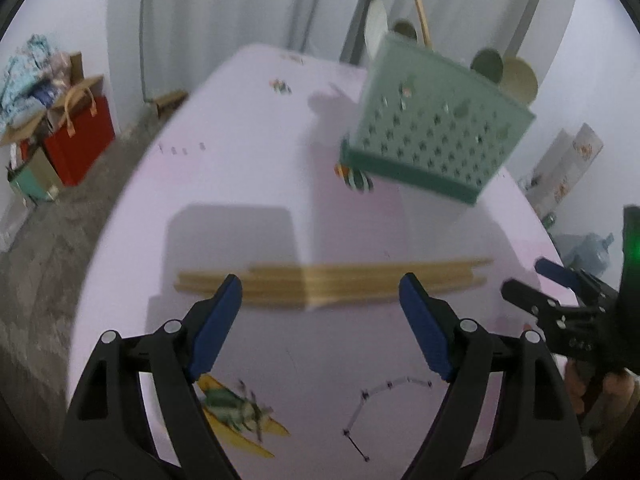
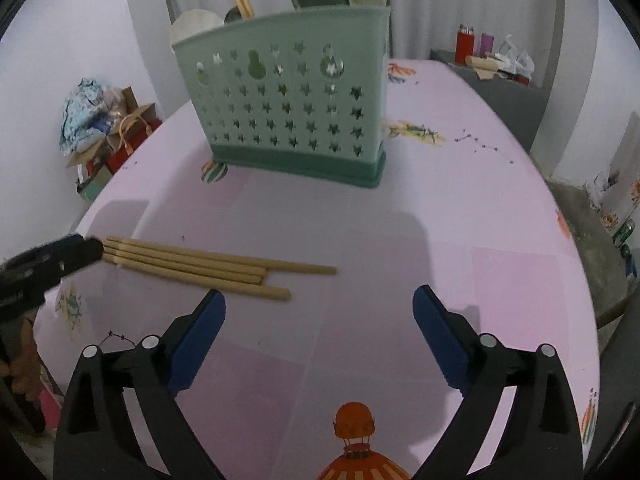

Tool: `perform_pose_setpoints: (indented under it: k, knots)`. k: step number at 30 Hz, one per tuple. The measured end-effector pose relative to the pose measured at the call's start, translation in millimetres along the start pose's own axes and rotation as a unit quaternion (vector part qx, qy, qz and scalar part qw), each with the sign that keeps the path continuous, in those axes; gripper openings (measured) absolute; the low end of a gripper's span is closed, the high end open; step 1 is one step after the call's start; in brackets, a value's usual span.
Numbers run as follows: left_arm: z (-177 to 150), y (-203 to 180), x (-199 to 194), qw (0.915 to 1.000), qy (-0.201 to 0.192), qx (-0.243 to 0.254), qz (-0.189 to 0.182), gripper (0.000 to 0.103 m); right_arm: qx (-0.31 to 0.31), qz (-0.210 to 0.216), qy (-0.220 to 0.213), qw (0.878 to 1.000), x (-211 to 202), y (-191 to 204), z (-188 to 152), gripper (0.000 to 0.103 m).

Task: Organize utensils
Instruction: 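Move both open grippers back toward the wooden chopsticks on the table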

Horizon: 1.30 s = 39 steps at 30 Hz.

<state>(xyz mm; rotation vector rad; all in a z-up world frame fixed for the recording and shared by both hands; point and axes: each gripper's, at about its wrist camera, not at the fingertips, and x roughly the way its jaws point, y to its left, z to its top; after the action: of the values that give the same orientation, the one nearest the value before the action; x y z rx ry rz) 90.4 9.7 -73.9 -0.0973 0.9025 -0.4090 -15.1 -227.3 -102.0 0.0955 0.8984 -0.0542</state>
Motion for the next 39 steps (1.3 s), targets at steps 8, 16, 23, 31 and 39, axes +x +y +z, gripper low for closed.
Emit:
perform_pose_setpoints:
  k: [8,16,23,31,39]
  knots:
    - [-6,17,16,0.9931,0.045,-0.09,-0.06,0.049,0.016,0.01,0.022,1.0,14,-7,-4,0.093]
    - [3,44,23,0.9711,0.063,-0.208,-0.099,0.033,0.019,0.023,0.022,0.999,16,-6,-4,0.093]
    - [6,32,25,0.9797,0.059,-0.178,-0.072,0.032,0.021,0.029,0.016,0.999,16,-9,-5,0.093]
    - [20,-4,7,0.9993,0.011,-0.019,-0.029,0.026,0.044,0.05,0.007,0.998,13,-21,-8,0.097]
    - [34,-54,35,0.9898,0.014,0.141,0.004,0.024,0.075,0.05,0.003,0.996,11,-36,-8,0.097]
